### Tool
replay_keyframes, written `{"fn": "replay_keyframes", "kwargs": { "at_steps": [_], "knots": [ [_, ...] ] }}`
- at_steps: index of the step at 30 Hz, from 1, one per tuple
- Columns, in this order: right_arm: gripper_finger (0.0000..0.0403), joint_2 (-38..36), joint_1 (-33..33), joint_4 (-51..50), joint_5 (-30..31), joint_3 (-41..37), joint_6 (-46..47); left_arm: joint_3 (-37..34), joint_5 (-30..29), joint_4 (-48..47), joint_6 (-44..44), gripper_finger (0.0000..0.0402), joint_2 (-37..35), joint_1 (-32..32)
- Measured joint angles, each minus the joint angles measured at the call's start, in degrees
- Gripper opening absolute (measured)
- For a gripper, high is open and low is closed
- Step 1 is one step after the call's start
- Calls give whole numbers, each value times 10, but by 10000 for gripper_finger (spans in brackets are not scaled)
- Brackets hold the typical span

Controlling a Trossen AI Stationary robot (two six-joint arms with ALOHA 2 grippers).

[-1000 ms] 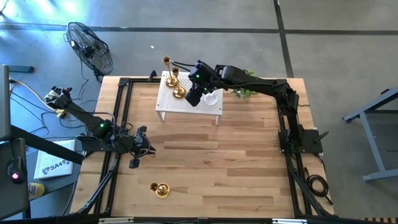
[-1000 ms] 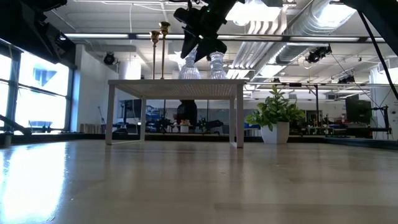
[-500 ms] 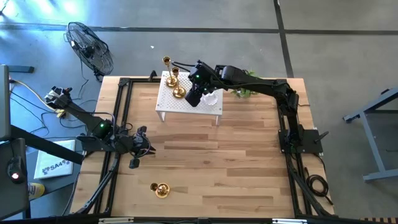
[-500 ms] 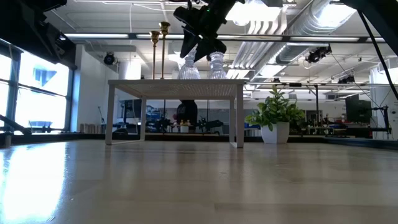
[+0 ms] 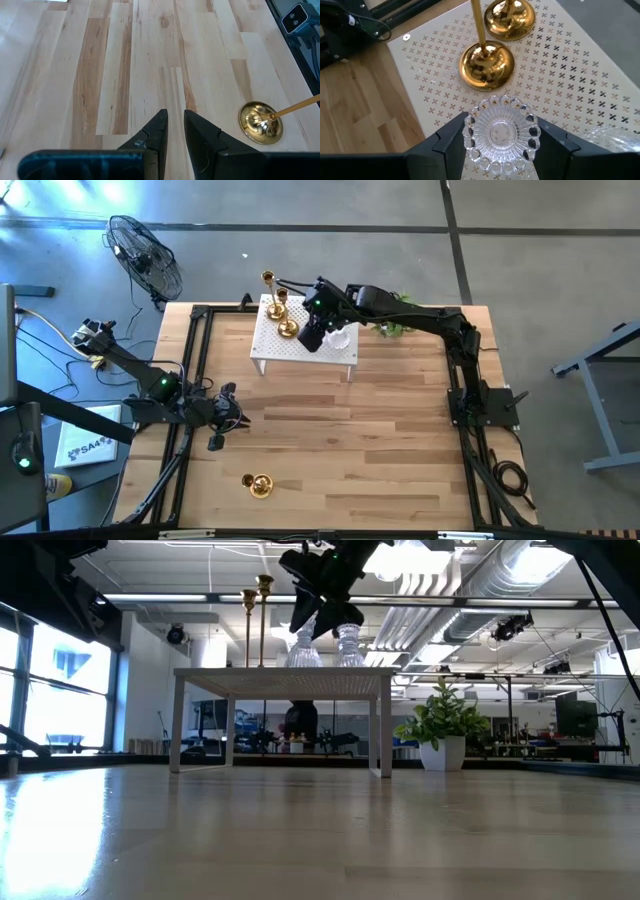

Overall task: Pick & Place candle stick holders
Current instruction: Put the transparent candle holder on the shelf

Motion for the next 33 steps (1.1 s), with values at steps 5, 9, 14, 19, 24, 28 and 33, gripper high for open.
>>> {"fn": "replay_keyframes", "kwargs": {
  "at_steps": [5,9,14,19,24,28,33],
  "knots": [
    [177,6,1,-8,-5,0,-1,0,0,0,0,60,0,0],
    [177,15,0,-8,-3,0,-3,0,0,0,0,60,0,0],
    [177,19,1,-5,-4,1,-2,0,0,0,0,60,0,0],
    [177,20,1,2,-2,1,-2,0,0,-1,0,60,0,0],
    [177,20,2,2,-1,1,-1,0,0,-2,0,60,0,0],
    [177,20,8,3,2,1,-1,0,-1,-2,0,60,0,0],
    [177,22,24,6,64,-1,-9,0,-2,-2,-3,60,0,0]
  ]
}}
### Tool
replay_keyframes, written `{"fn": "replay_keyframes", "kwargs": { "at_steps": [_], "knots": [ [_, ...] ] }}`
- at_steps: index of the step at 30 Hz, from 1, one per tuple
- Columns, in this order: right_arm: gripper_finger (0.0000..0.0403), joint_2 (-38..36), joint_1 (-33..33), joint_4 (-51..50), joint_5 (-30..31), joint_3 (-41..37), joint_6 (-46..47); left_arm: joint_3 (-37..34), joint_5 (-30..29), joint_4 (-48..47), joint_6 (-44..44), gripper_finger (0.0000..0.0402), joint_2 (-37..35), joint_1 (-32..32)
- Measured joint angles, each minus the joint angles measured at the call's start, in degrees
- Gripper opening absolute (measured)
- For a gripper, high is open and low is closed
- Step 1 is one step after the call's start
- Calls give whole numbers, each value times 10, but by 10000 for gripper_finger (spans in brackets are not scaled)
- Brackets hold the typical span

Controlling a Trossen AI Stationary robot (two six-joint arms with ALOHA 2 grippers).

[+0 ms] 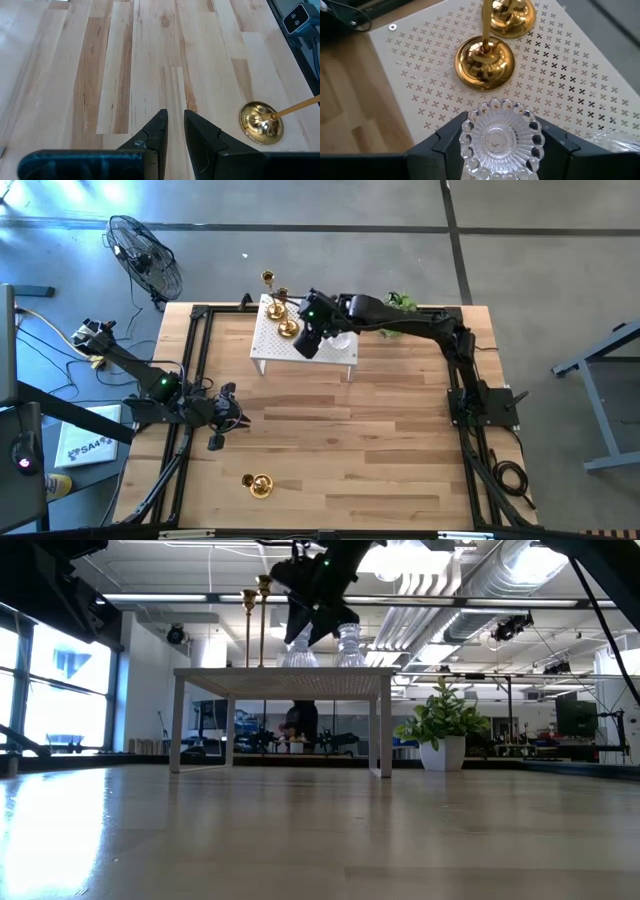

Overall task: Pick & Place candle stick holders
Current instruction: Put the transparent candle holder on the shelf

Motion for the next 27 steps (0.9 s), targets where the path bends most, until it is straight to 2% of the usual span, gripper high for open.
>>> {"fn": "replay_keyframes", "kwargs": {
  "at_steps": [4,27],
  "knots": [
    [177,1,7,1,24,0,-7,0,-1,1,0,60,0,0],
    [177,0,6,4,23,0,-37,0,-1,2,-4,60,0,0]
  ]
}}
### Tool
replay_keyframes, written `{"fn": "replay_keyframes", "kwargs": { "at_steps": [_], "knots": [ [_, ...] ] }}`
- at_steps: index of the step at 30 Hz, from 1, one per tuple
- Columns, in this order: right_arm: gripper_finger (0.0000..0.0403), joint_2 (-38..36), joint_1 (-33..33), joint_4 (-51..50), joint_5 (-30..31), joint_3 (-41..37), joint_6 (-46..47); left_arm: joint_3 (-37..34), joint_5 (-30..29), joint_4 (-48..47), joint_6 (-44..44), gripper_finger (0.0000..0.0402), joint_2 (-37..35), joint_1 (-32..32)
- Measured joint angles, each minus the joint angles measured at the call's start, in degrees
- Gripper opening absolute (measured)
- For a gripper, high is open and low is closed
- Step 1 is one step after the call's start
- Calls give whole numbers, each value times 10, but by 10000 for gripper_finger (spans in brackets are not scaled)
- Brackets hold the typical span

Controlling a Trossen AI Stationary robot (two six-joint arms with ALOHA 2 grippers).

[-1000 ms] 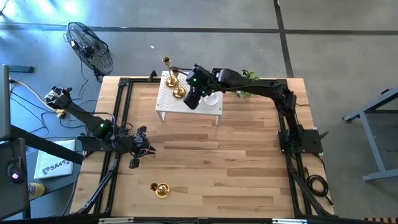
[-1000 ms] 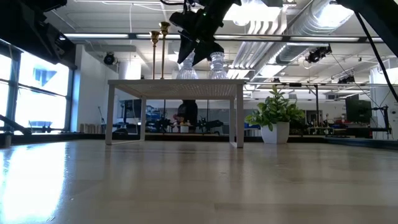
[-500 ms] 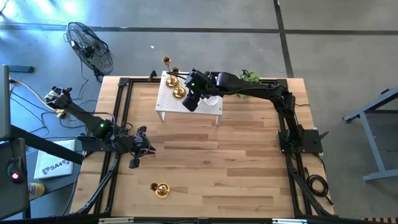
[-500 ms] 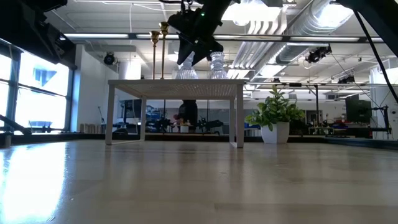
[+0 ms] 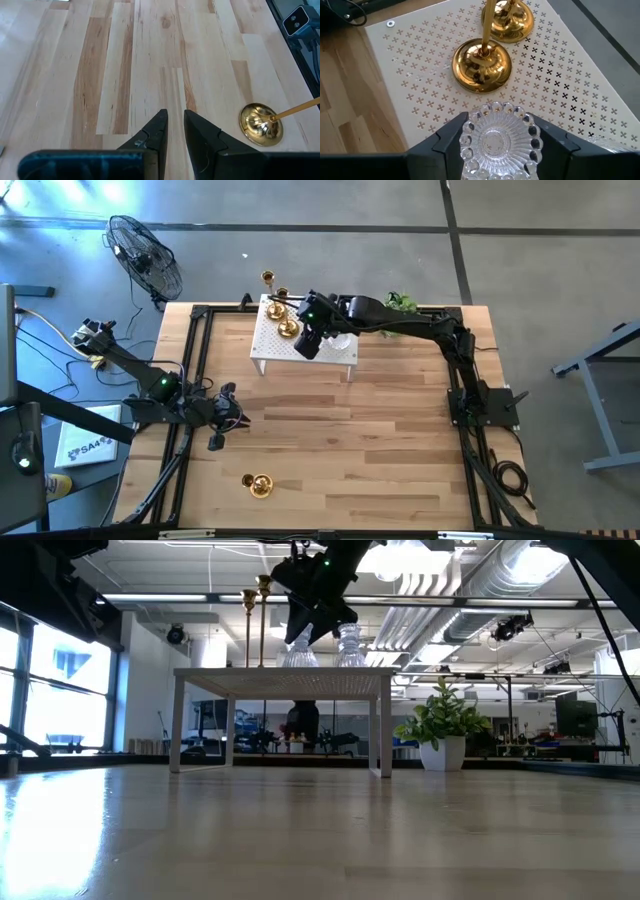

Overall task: Pick & Place candle stick holders
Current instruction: Put the transparent candle holder on the shelf, then put the gold candle holder on the shelf aligned with the other gold candle holder

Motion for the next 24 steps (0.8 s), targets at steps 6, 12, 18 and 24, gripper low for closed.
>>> {"fn": "replay_keyframes", "kwargs": {
  "at_steps": [6,12,18,24],
  "knots": [
    [177,0,0,1,4,0,-4,0,0,0,0,60,0,0],
    [177,0,0,3,-10,0,-4,-1,2,-4,-6,60,0,0],
    [203,0,0,4,-11,1,-4,-2,2,-5,-7,60,0,0],
    [273,-1,0,5,-25,1,-7,-2,2,-5,-7,60,0,0]
  ]
}}
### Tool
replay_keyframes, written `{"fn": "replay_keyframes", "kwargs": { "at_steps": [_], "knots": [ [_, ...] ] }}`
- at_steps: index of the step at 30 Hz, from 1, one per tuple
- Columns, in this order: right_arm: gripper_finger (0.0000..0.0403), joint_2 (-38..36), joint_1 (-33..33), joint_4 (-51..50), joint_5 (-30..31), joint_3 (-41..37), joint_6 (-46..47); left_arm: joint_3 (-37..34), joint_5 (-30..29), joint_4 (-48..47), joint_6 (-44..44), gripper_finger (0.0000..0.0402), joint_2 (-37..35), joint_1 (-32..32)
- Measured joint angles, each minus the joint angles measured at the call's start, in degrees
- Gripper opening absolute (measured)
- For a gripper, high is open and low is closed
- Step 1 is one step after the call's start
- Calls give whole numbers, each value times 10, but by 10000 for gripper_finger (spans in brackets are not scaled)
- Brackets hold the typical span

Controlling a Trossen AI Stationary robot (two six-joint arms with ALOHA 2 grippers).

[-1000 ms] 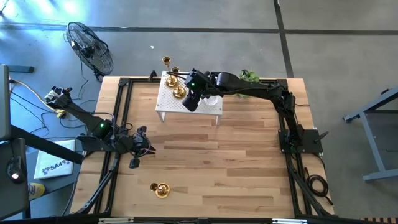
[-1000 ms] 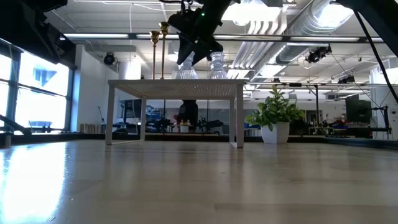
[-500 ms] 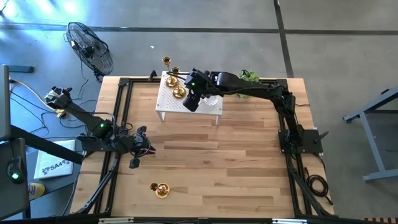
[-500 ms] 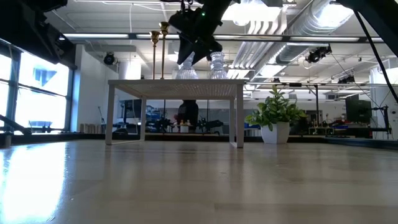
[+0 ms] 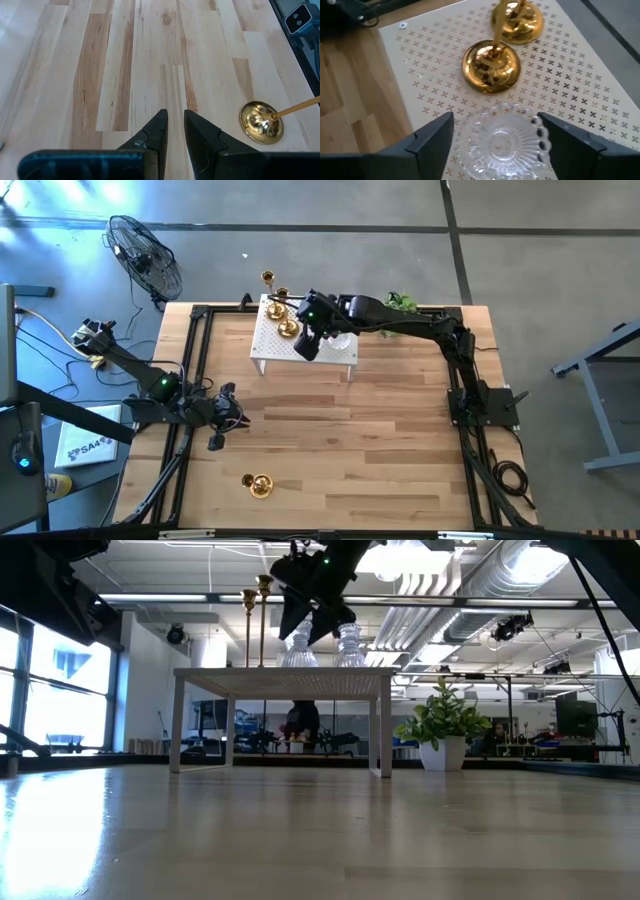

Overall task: Pick & Place candle stick holders
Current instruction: Put the gold candle holder on the shelf aligned with the other gold candle holder

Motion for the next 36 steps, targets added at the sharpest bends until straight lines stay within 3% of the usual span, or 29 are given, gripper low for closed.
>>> {"fn": "replay_keyframes", "kwargs": {
  "at_steps": [8,23,28,36],
  "knots": [
    [295,-11,0,3,65,0,4,0,0,0,-5,60,0,0],
    [291,-68,22,57,37,0,-25,0,0,0,-5,60,0,0],
    [291,-99,71,72,41,0,-67,0,5,0,-7,60,-1,0],
    [291,-116,209,64,44,0,-79,46,94,-25,-21,60,-14,0]
  ]
}}
